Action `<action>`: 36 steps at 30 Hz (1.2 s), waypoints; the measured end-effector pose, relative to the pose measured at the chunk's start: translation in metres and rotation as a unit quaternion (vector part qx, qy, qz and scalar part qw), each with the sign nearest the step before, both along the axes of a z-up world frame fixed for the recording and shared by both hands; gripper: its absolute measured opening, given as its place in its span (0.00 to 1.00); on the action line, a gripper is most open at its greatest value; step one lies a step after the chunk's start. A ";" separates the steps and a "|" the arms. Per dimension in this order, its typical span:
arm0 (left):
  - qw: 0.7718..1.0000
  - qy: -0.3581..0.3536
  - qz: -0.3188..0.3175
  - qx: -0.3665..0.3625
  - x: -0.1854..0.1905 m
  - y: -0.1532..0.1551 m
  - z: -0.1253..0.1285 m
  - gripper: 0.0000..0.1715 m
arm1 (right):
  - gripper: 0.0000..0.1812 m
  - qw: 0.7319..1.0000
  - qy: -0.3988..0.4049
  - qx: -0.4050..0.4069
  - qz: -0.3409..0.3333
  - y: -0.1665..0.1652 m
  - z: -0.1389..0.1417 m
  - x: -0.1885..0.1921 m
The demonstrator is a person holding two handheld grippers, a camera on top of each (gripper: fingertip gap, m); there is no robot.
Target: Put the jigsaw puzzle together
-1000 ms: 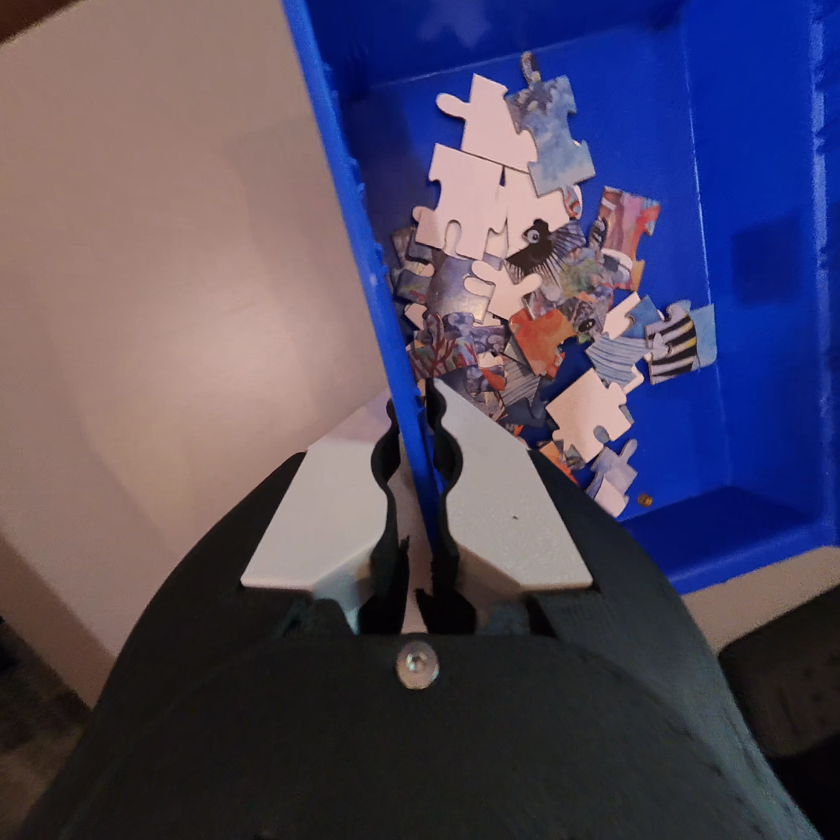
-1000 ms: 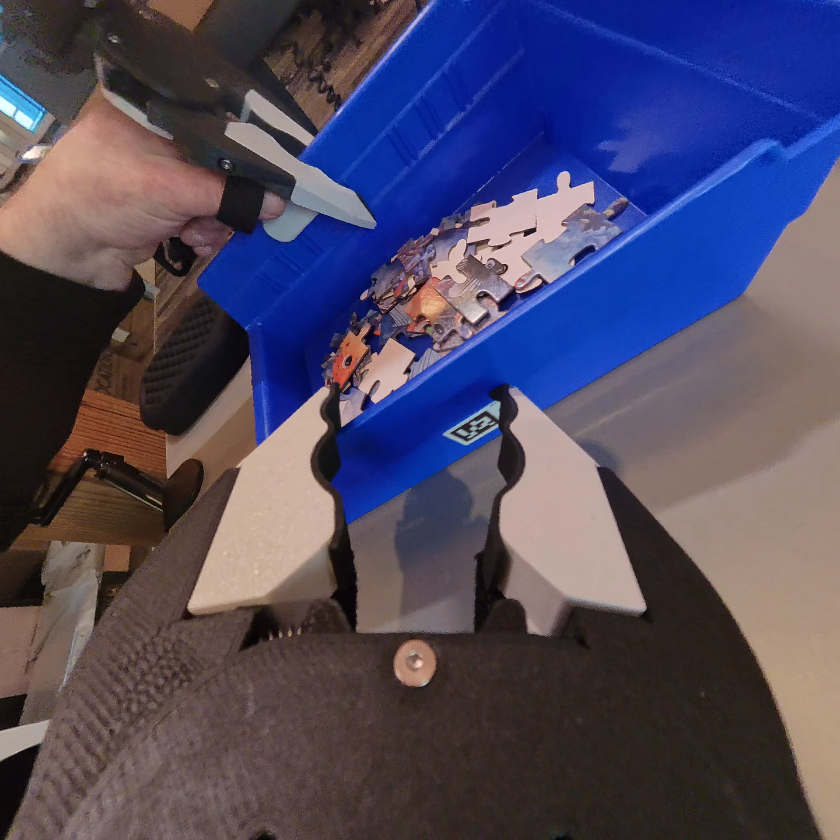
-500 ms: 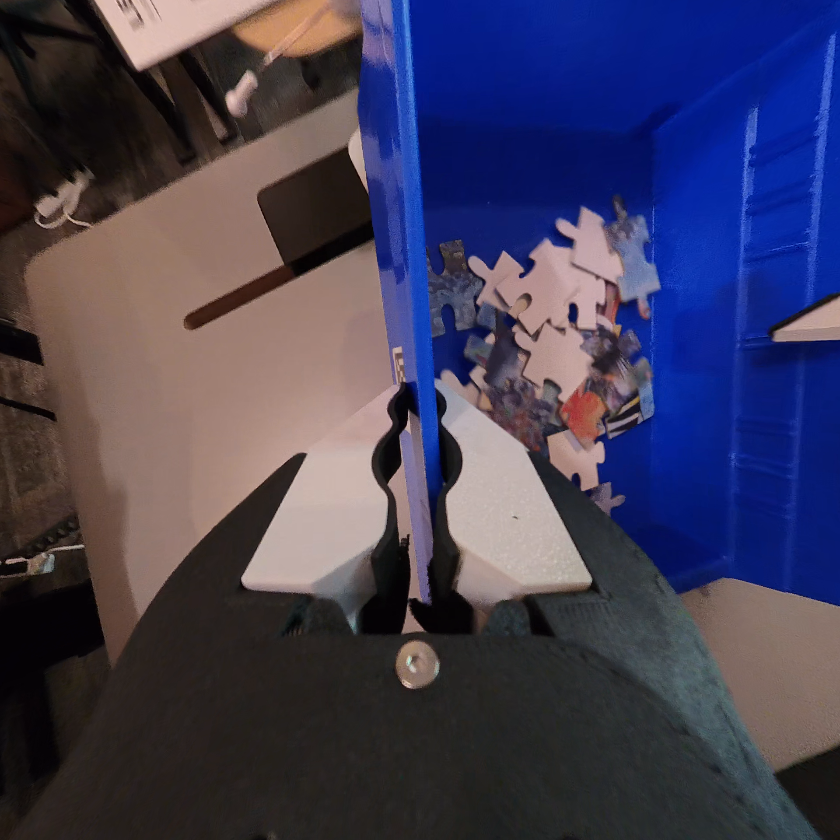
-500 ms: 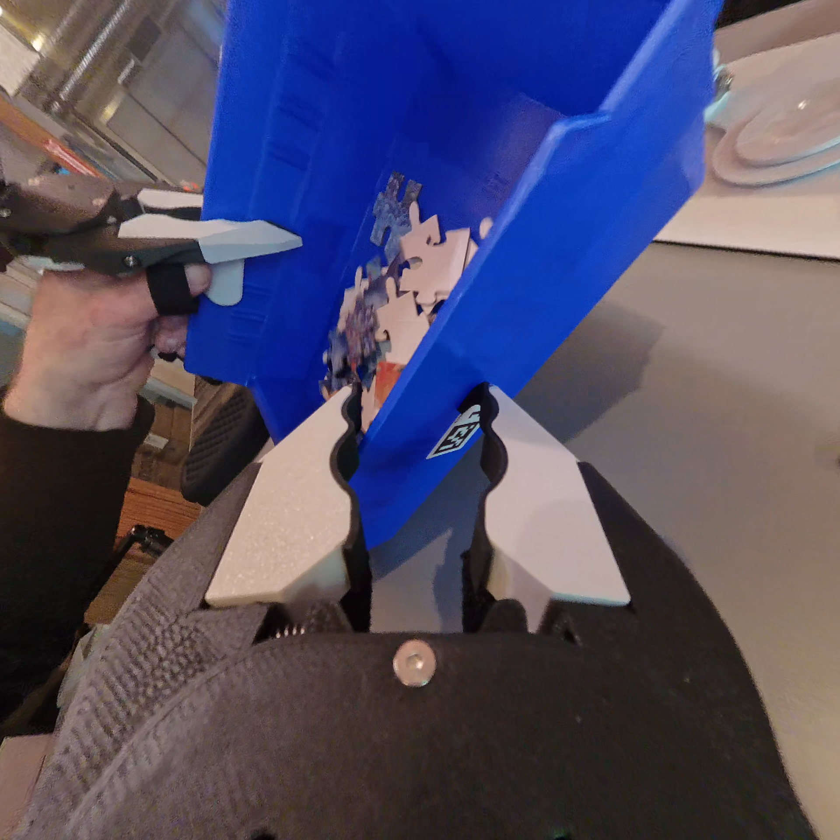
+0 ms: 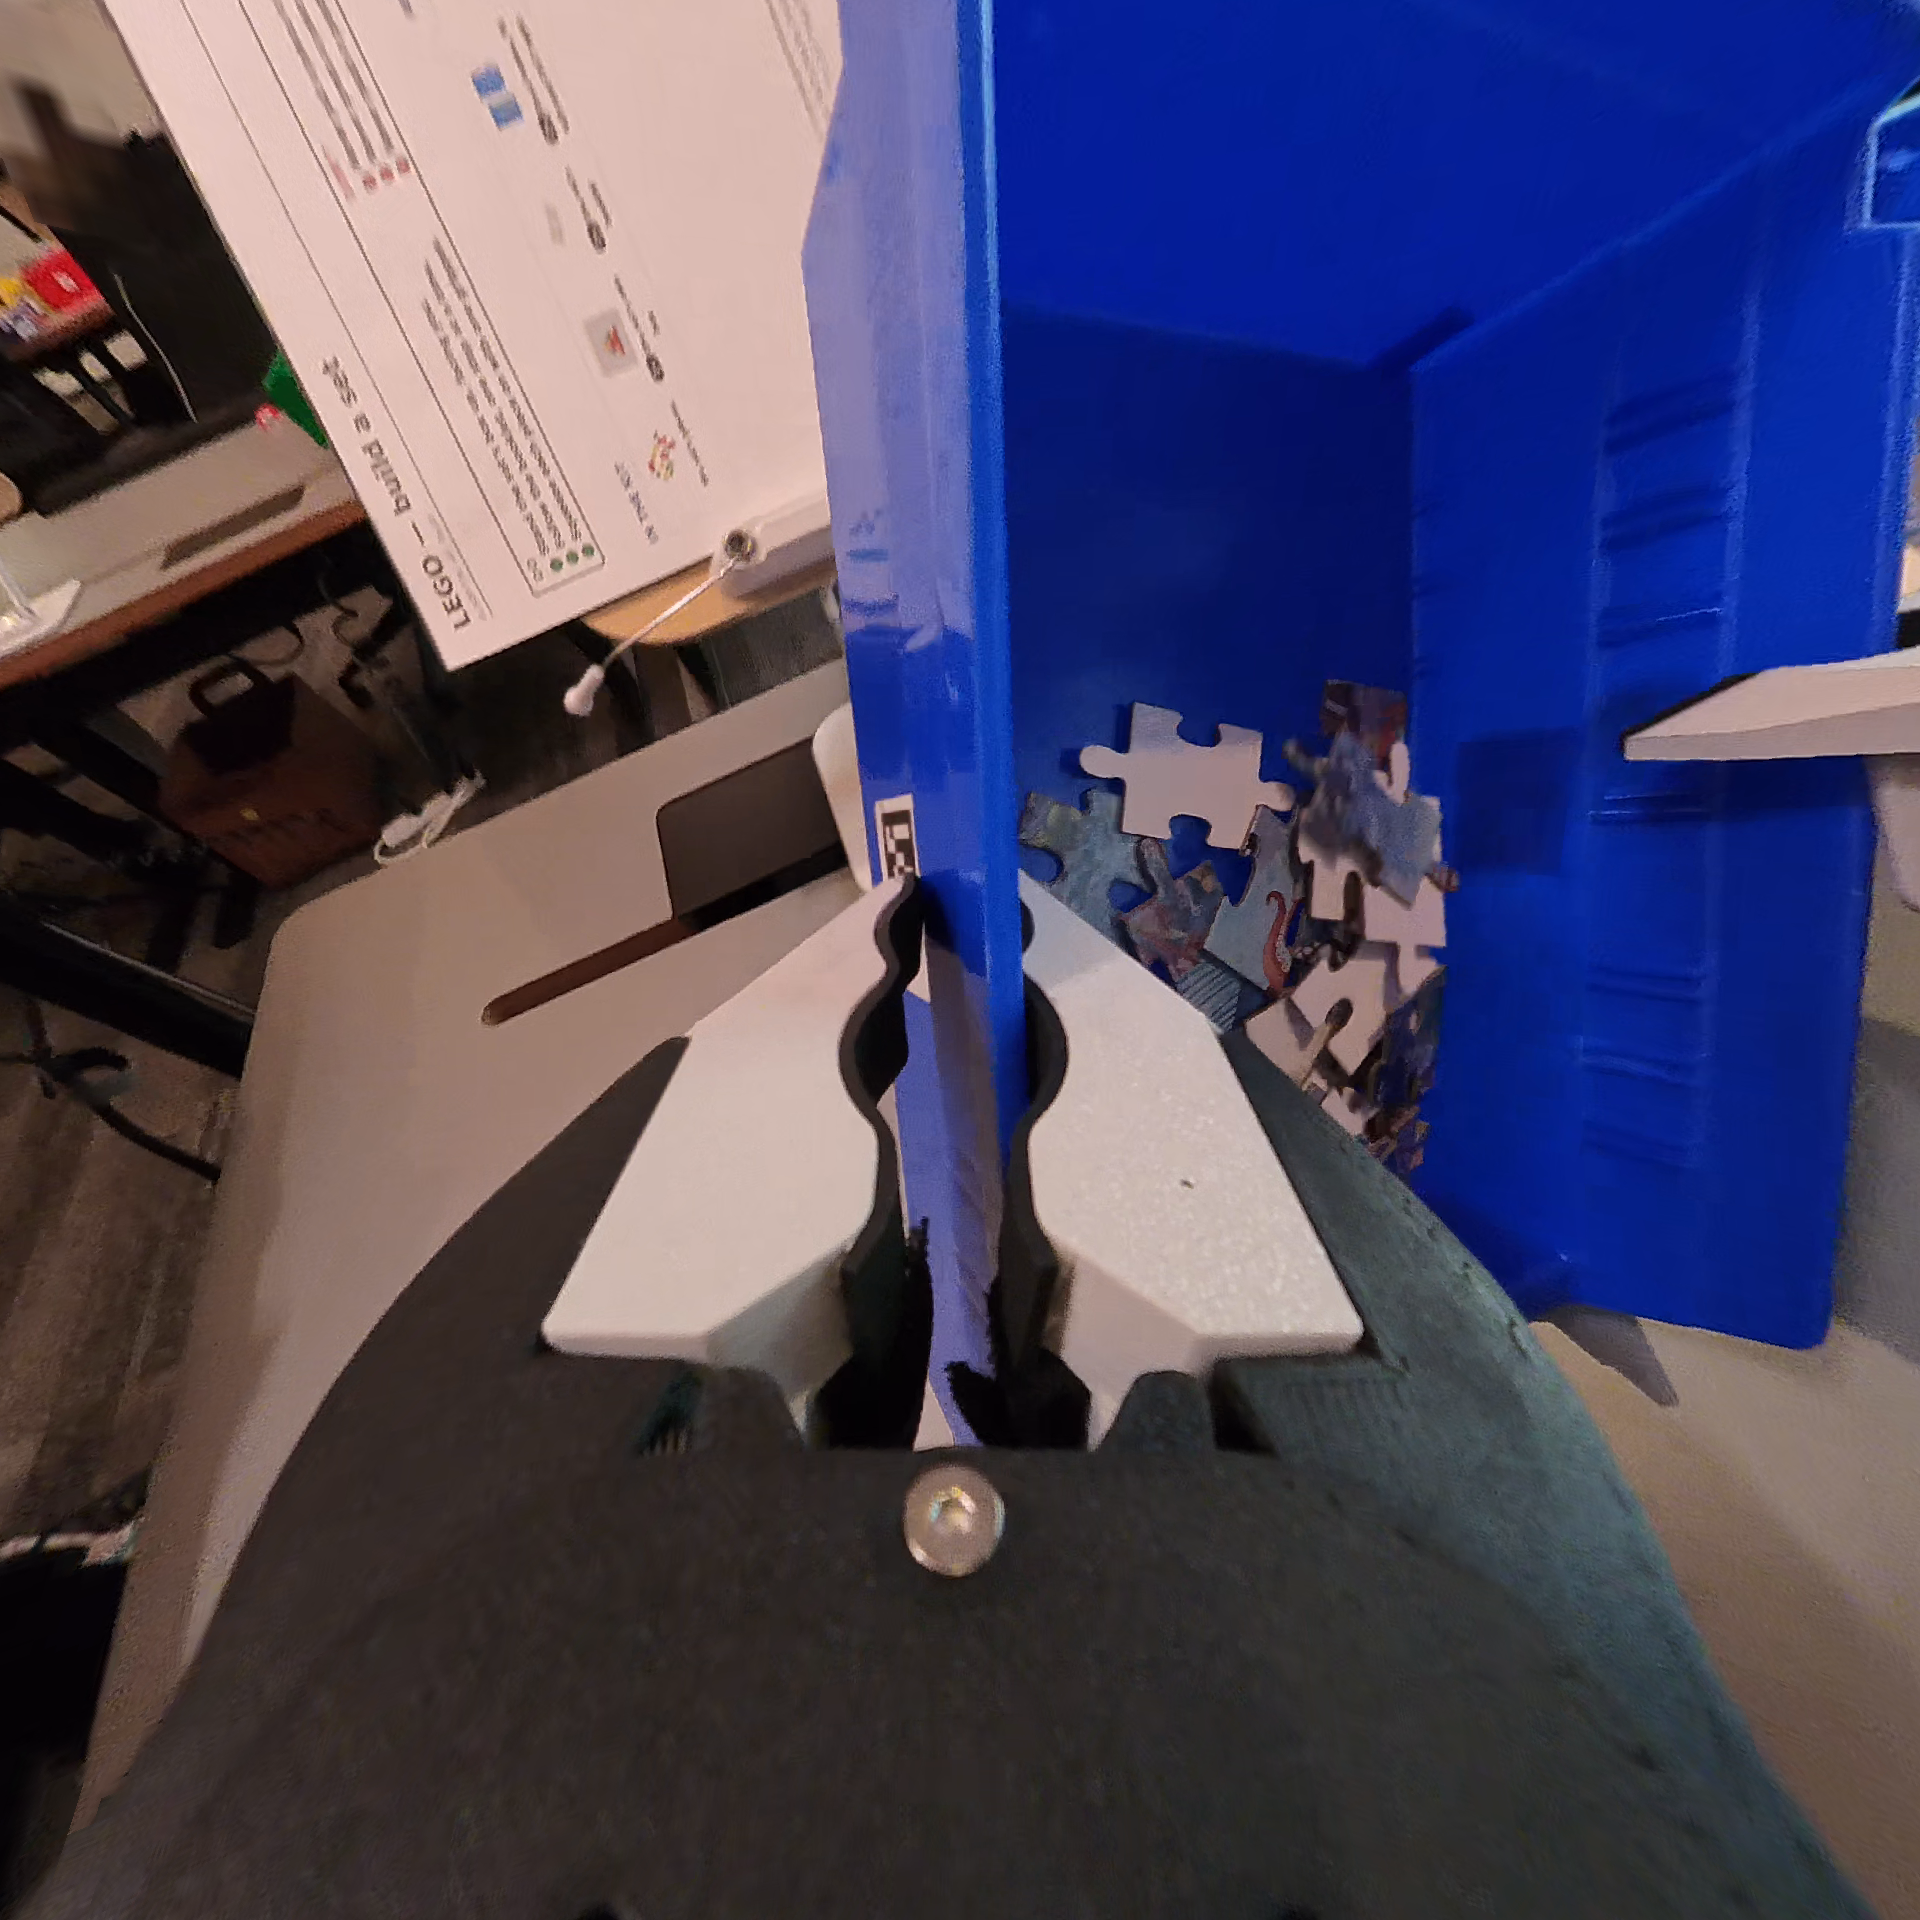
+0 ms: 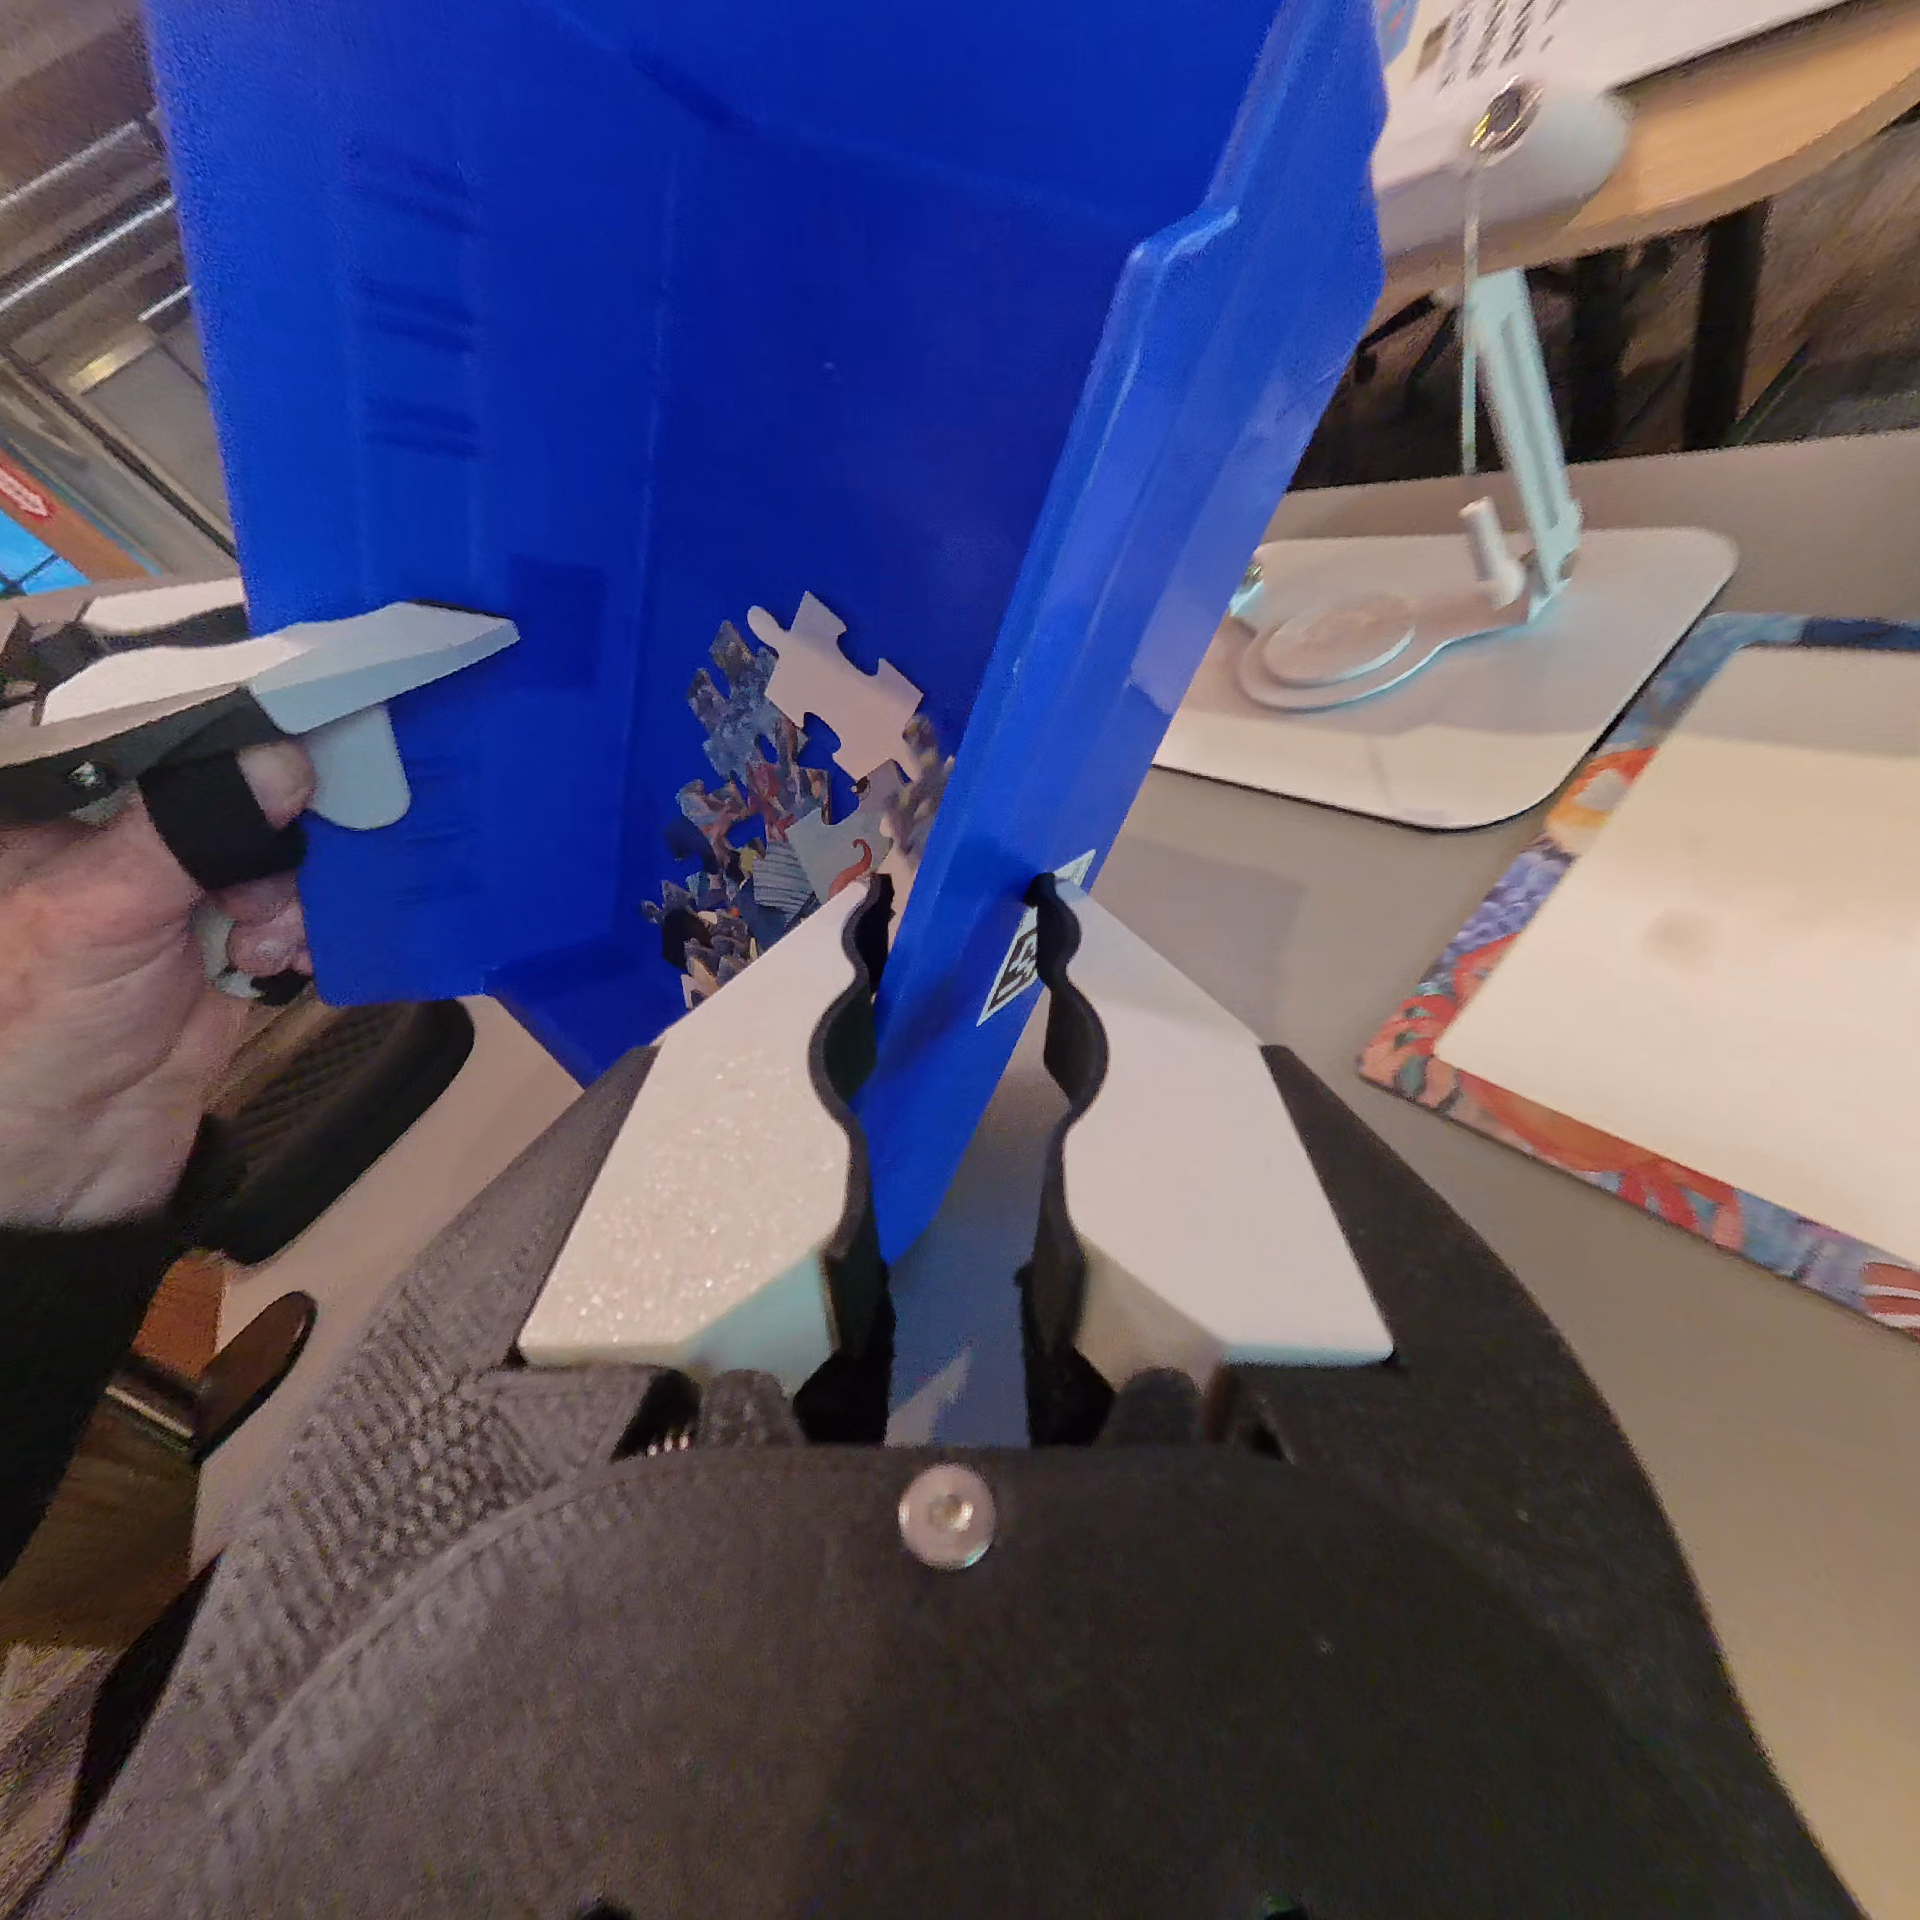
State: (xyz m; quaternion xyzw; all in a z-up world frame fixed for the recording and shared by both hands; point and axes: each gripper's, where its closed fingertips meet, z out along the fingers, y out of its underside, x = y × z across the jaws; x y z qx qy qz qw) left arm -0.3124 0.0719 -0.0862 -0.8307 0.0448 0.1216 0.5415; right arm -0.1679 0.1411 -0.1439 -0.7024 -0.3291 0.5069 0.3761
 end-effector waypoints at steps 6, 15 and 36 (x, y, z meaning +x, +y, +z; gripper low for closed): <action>0.994 0.014 -0.027 0.104 0.032 0.002 0.018 0.10 | 0.07 0.996 0.014 0.068 -0.048 0.018 0.013 0.025; 0.972 0.010 -0.061 0.228 0.056 0.001 0.031 0.12 | 0.05 0.980 0.063 0.166 -0.090 0.025 0.039 0.049; 0.903 0.085 -0.108 0.406 0.095 -0.021 0.096 0.13 | 0.05 0.922 0.184 0.316 -0.124 0.009 0.119 0.085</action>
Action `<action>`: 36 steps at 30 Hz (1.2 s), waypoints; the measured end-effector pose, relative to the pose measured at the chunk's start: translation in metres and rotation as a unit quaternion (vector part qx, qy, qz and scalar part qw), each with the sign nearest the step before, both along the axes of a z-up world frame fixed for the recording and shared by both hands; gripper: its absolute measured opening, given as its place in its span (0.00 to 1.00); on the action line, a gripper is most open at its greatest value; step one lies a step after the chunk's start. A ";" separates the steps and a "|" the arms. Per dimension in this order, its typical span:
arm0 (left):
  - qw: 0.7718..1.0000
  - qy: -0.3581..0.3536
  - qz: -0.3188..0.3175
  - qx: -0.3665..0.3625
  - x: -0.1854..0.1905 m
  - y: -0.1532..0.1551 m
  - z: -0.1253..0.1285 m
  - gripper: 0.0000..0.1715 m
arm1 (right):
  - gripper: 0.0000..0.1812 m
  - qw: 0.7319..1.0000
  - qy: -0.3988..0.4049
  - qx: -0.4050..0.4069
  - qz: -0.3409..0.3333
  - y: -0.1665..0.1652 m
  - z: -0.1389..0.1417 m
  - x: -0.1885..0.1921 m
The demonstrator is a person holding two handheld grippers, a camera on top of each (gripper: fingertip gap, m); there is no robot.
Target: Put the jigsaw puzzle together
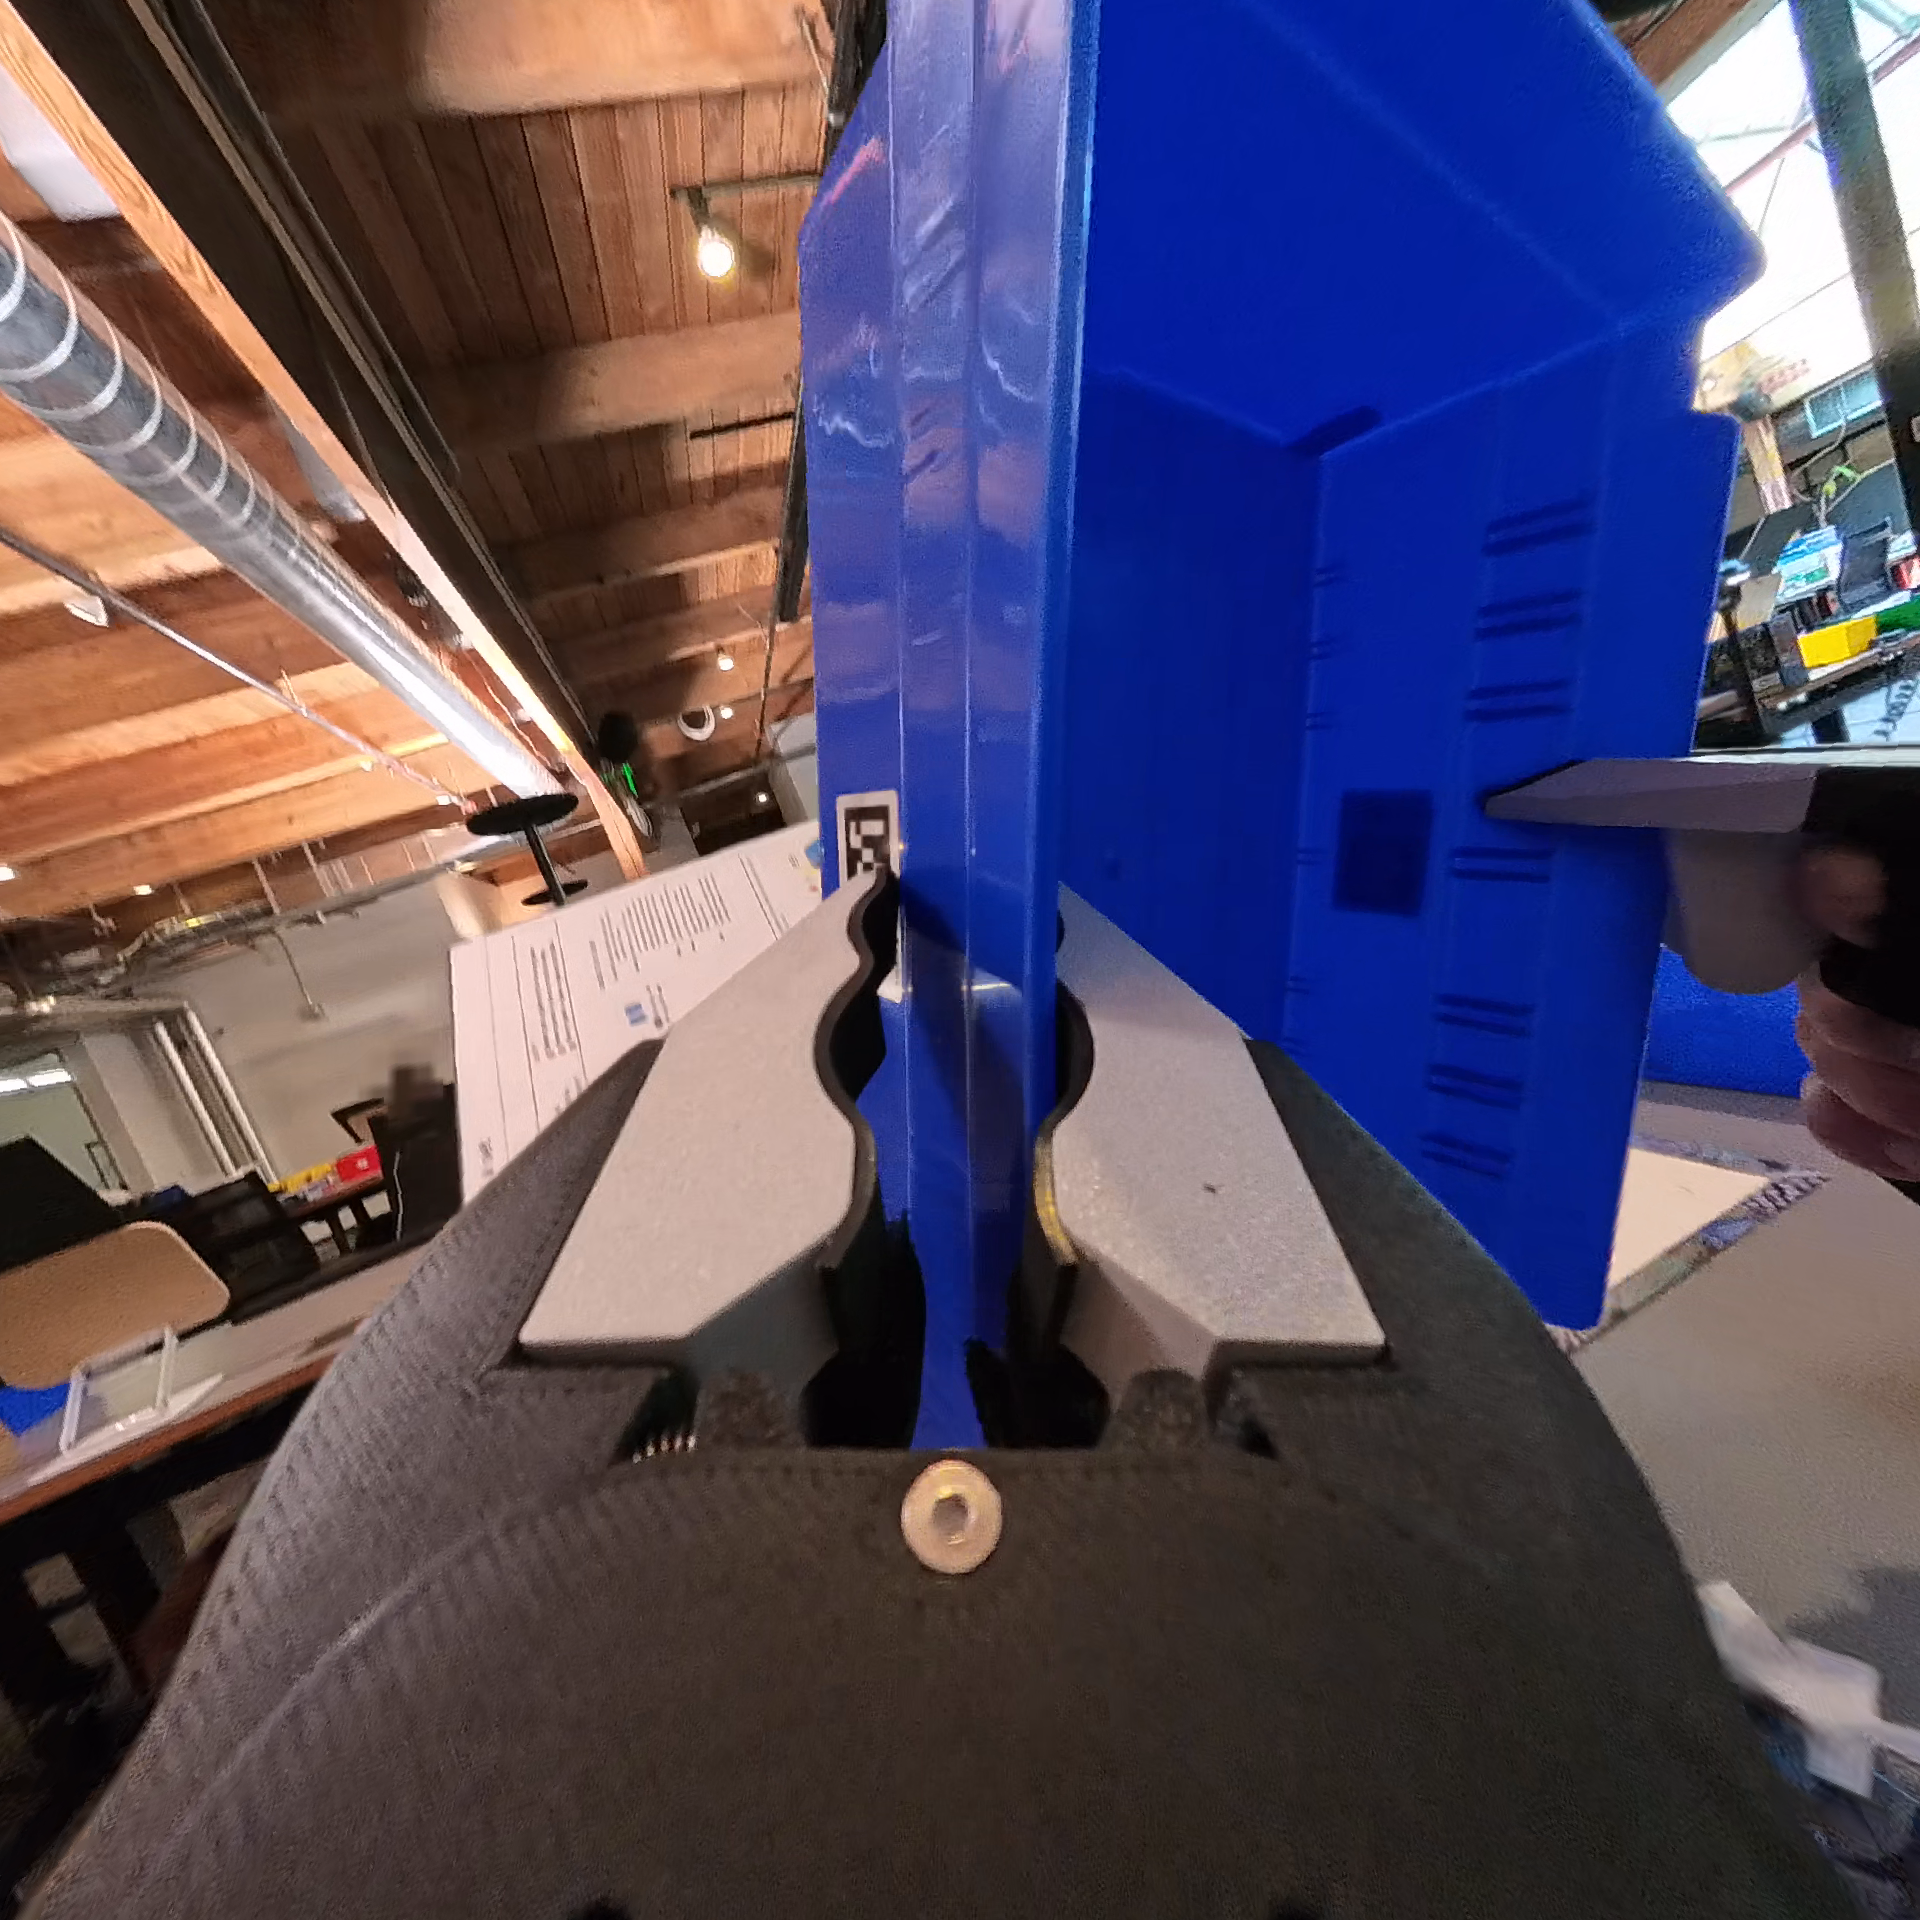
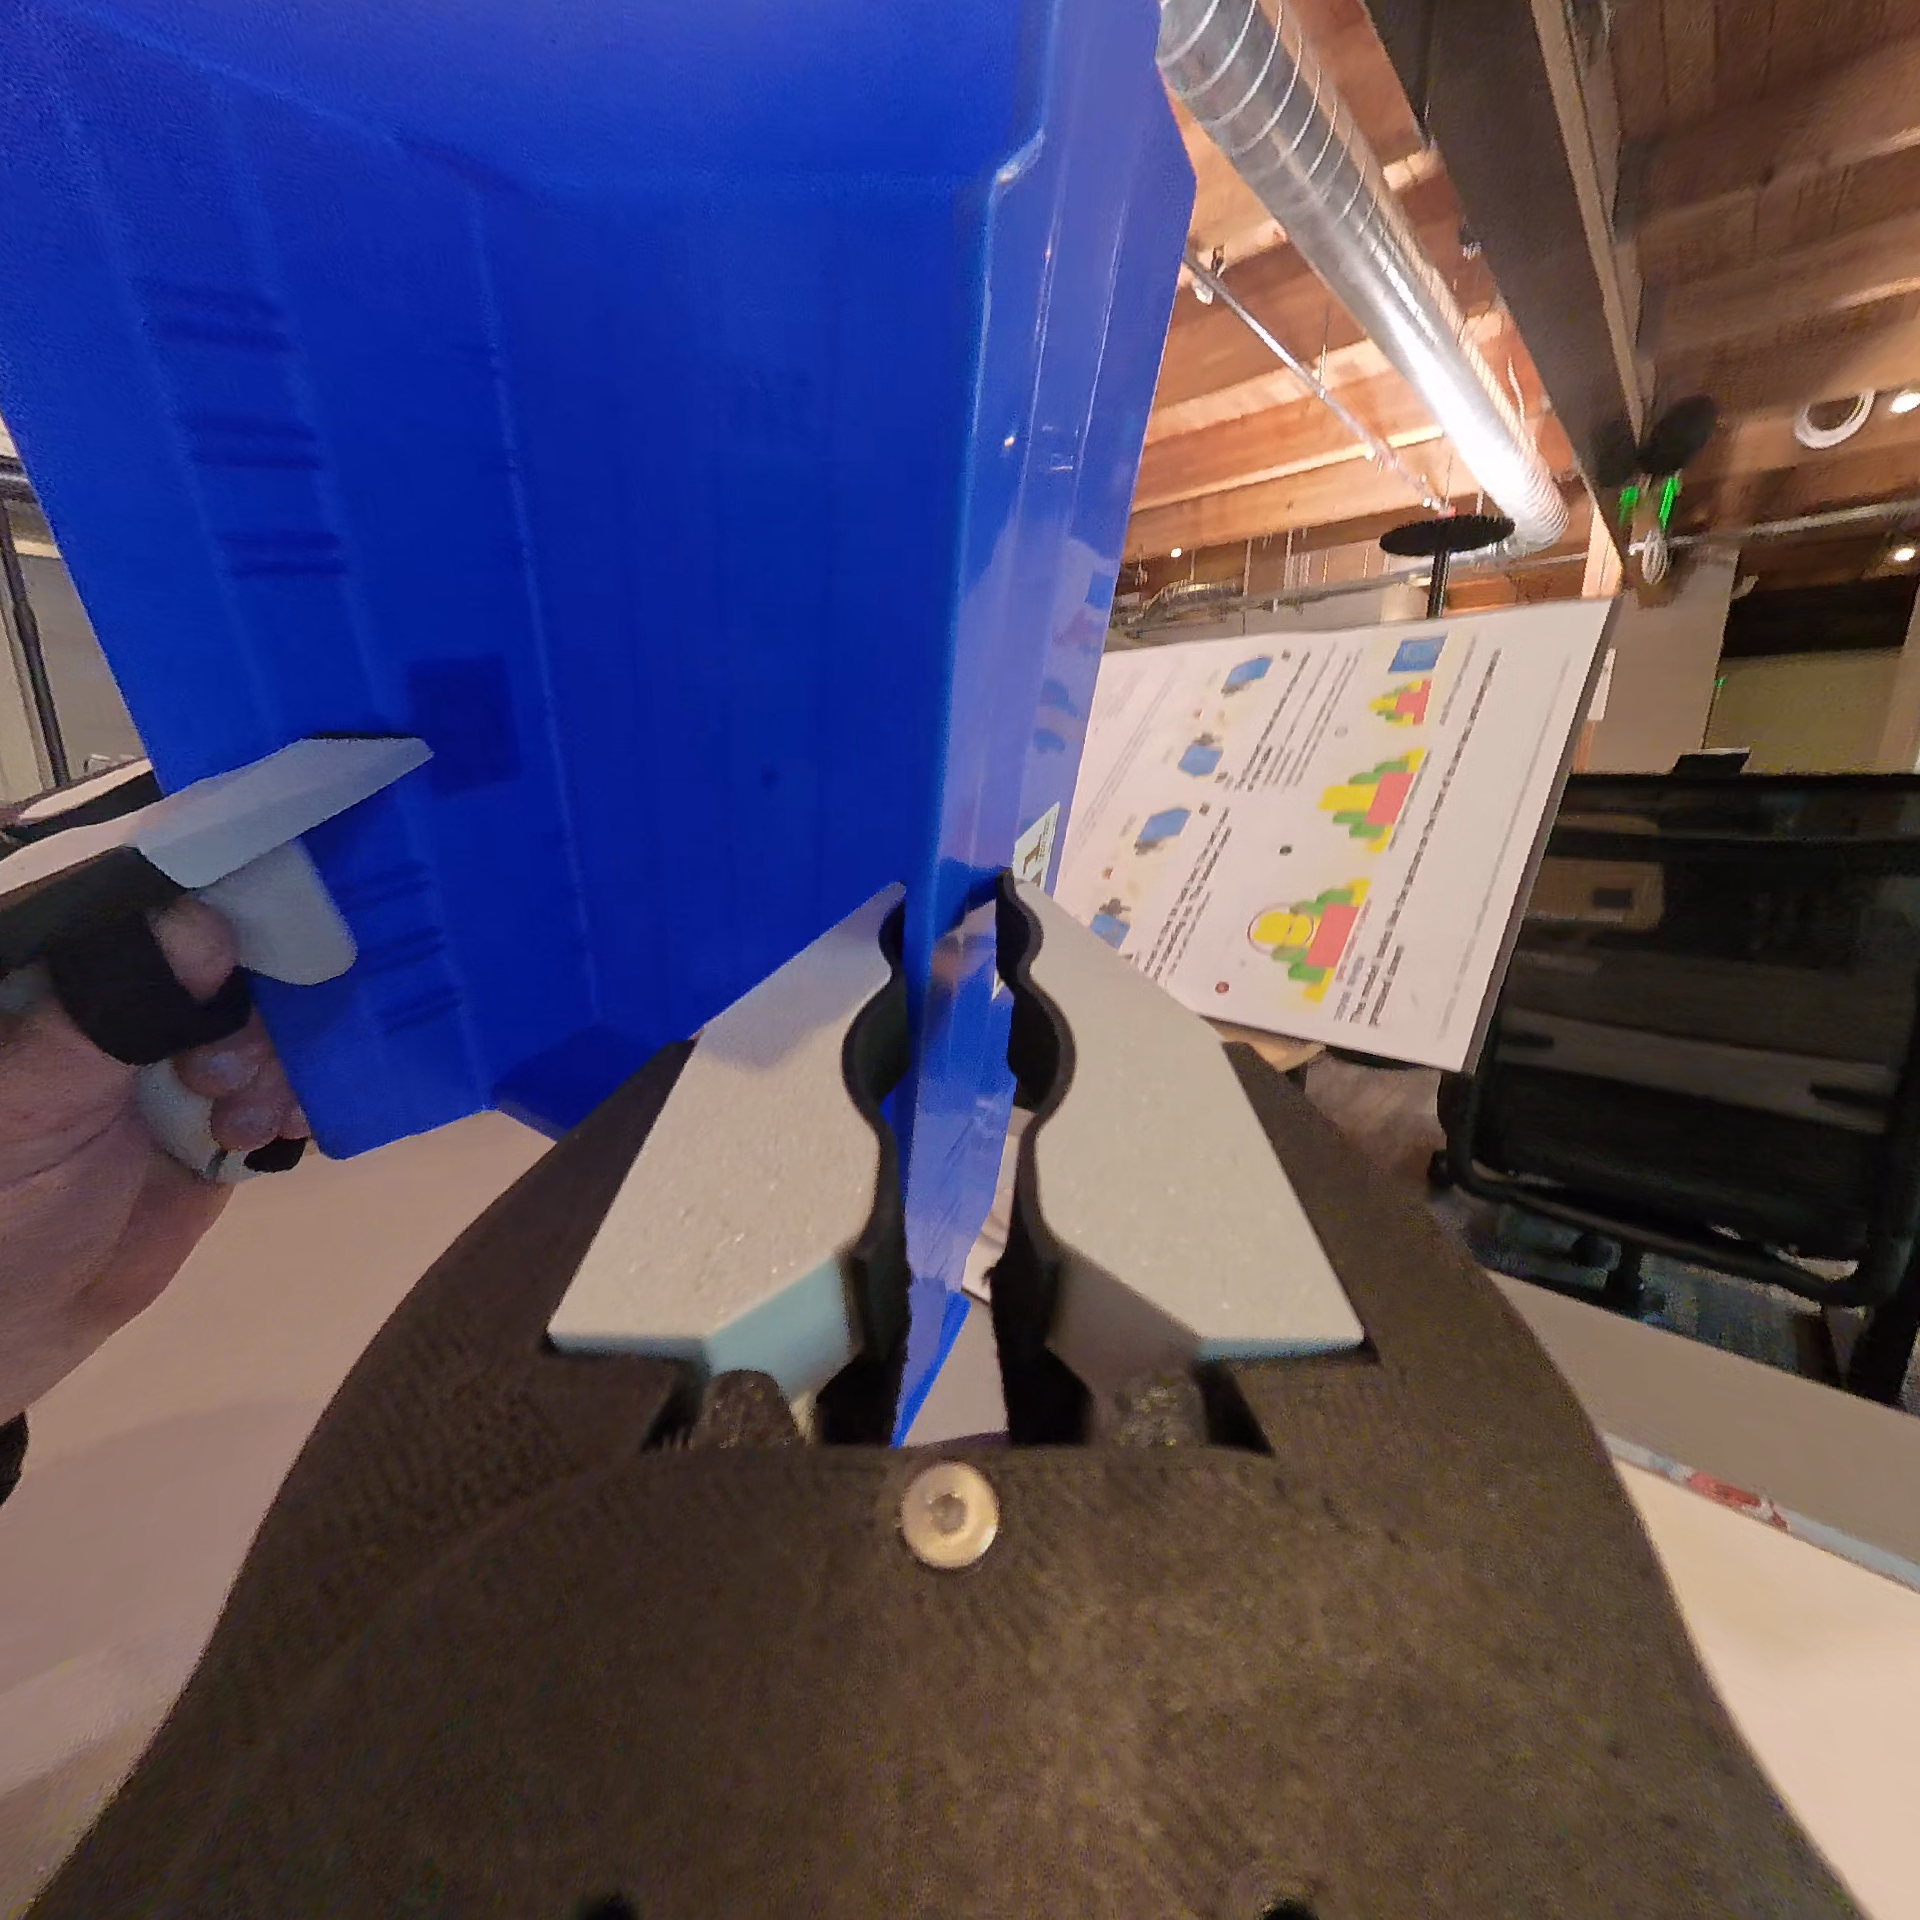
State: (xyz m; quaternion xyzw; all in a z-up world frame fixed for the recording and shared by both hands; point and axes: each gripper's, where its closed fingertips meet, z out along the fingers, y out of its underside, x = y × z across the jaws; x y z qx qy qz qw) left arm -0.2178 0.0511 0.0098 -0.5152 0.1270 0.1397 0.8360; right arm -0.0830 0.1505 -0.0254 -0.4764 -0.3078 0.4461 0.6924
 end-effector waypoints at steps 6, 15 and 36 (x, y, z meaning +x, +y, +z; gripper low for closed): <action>1.000 0.000 -0.008 0.015 0.002 0.002 0.009 0.13 | 0.06 1.000 0.014 0.016 -0.005 -0.001 0.015 0.005; 0.997 -0.026 0.033 -0.058 -0.033 0.003 0.018 0.10 | 0.07 0.998 -0.049 -0.026 0.000 -0.005 0.018 -0.022; 0.885 -0.158 0.199 -0.390 -0.227 -0.120 -0.059 0.06 | 0.11 0.911 -0.297 -0.184 0.220 -0.126 -0.078 -0.221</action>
